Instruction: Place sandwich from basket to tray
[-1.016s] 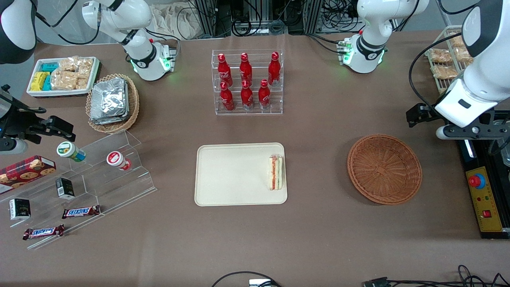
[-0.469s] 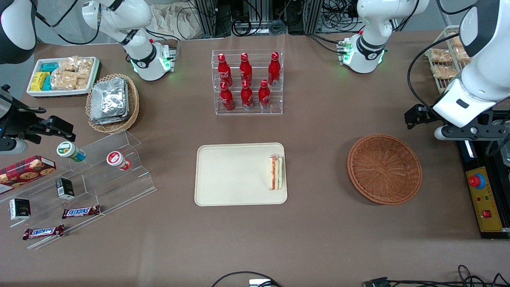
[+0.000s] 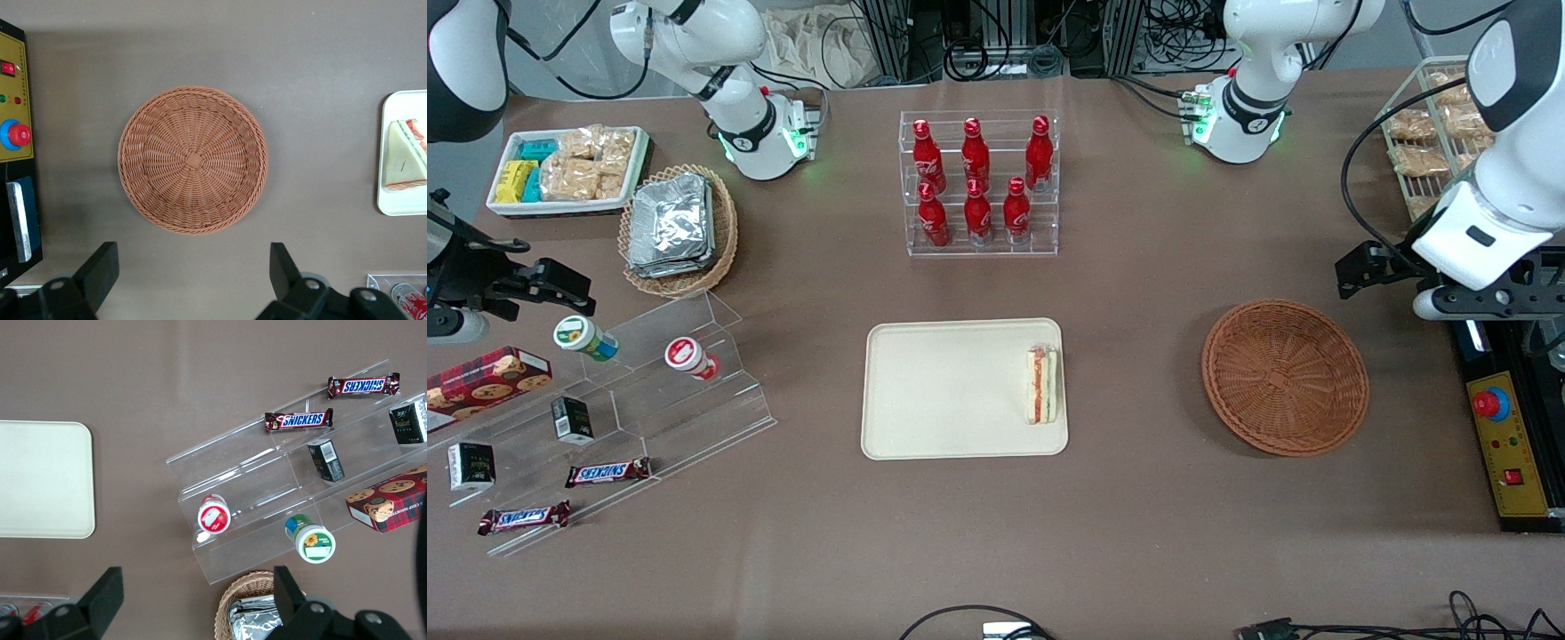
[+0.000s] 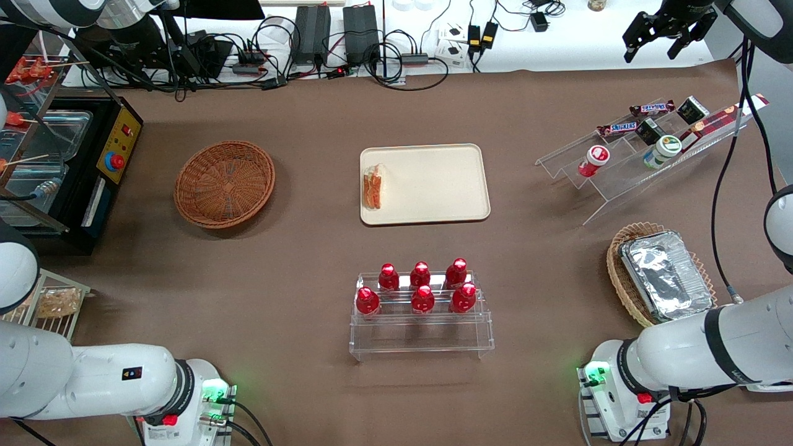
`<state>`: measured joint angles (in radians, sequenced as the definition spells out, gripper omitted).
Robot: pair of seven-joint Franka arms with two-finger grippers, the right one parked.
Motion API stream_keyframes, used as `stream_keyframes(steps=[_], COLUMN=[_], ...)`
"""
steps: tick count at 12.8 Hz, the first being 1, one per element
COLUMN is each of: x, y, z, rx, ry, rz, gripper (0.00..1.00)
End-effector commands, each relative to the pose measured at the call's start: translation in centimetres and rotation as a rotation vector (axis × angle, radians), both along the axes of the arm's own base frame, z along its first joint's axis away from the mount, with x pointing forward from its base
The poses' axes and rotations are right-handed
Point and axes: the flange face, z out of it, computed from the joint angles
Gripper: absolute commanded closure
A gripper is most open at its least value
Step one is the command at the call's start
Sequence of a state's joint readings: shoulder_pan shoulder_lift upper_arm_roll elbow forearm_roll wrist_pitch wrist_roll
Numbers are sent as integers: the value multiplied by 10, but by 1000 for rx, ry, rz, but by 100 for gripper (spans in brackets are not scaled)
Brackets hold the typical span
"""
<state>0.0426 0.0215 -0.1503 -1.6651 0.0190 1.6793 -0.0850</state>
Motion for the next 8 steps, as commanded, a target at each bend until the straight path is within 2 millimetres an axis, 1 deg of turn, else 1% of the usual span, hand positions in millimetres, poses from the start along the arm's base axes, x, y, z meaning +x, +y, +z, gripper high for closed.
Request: stream_keyframes(steps=[1,2,8], x=[-12,-9,-9], y=[-15,-5,-5], z=[2,0,-2], rx=[-10,-12,-12], ry=[-10,-7,-1], rz=[-23,-3,-3], gripper=[0,0,0])
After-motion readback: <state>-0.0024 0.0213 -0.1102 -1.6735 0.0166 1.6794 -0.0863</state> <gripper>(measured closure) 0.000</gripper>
